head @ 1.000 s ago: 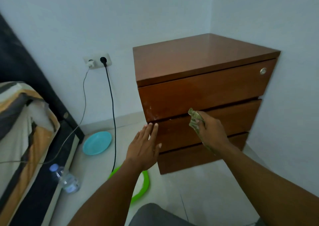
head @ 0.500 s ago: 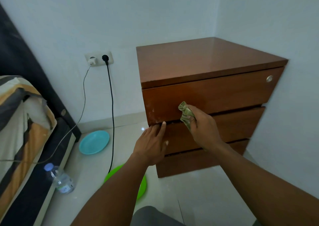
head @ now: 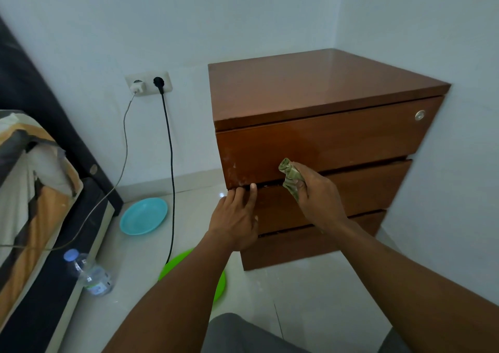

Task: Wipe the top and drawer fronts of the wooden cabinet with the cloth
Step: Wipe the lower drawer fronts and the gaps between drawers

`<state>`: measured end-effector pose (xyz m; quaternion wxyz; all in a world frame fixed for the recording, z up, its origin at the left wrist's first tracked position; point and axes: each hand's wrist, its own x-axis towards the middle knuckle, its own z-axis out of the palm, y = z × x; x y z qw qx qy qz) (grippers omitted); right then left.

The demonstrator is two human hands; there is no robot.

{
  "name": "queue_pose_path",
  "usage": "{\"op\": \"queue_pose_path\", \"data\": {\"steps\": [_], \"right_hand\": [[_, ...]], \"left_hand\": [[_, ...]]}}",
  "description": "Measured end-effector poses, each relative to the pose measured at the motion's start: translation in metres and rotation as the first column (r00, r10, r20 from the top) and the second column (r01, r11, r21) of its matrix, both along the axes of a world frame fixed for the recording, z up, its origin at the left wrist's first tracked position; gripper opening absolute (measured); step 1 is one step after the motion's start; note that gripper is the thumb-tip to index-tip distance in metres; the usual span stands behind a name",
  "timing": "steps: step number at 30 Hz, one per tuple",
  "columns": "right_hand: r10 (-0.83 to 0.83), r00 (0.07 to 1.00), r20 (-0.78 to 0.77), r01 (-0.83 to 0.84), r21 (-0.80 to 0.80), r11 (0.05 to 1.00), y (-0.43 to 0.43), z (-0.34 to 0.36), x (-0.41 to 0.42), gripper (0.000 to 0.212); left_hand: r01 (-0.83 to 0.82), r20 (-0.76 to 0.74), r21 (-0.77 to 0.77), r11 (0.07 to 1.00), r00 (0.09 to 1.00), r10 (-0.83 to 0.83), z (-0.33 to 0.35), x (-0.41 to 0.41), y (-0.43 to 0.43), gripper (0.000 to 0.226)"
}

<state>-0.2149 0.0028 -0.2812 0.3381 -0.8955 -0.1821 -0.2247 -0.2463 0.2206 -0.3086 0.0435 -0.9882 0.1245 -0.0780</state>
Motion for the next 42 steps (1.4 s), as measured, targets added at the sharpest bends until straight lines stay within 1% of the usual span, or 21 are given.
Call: {"op": "queue_pose_path", "data": {"steps": [6, 11, 13, 20, 25, 32, 38, 42], "right_hand": [[-0.008, 1.0, -0.026, 0.008, -0.003, 1.0, 0.004, -0.005, -0.001, 0.043], [-0.006, 0.999, -0.032, 0.006, -0.002, 1.0, 0.005, -0.006, -0.003, 0.042], [0.005, 0.999, -0.04, -0.006, -0.003, 1.0, 0.005, -0.007, -0.003, 0.041], [0.008, 0.998, -0.056, -0.009, -0.015, 1.0, 0.005, -0.011, -0.004, 0.041], [0.016, 0.997, -0.069, -0.017, -0.02, 1.0, 0.005, -0.012, -0.006, 0.042], [0.011, 0.997, -0.072, -0.014, -0.037, 0.999, 0.006, -0.008, -0.011, 0.044], [0.03, 0.998, -0.059, -0.034, -0.065, 0.997, 0.005, -0.001, -0.016, 0.043], [0.057, 0.998, -0.042, -0.061, -0.108, 0.992, 0.002, 0.005, -0.019, 0.045]], "left_hand": [[-0.013, 0.025, -0.025, 1.0, 1.0, 0.014, -0.003, -0.002, -0.002, 0.078], [-0.032, 0.056, -0.171, 0.985, 0.998, 0.042, -0.01, -0.004, -0.002, 0.074], [-0.039, 0.06, -0.191, 0.981, 0.997, 0.051, -0.009, -0.004, -0.004, 0.075], [-0.052, 0.061, -0.134, 0.99, 0.996, 0.06, -0.005, -0.001, -0.004, 0.07], [-0.064, 0.059, -0.065, 0.996, 0.996, 0.068, -0.001, 0.001, -0.006, 0.073], [-0.118, 0.068, -0.034, 0.992, 0.99, 0.12, 0.005, -0.006, -0.017, 0.078], [-0.14, 0.022, -0.051, 0.989, 0.99, 0.142, 0.016, -0.011, -0.026, 0.084], [-0.134, 0.02, -0.105, 0.985, 0.99, 0.137, 0.015, -0.019, -0.023, 0.081]]}}
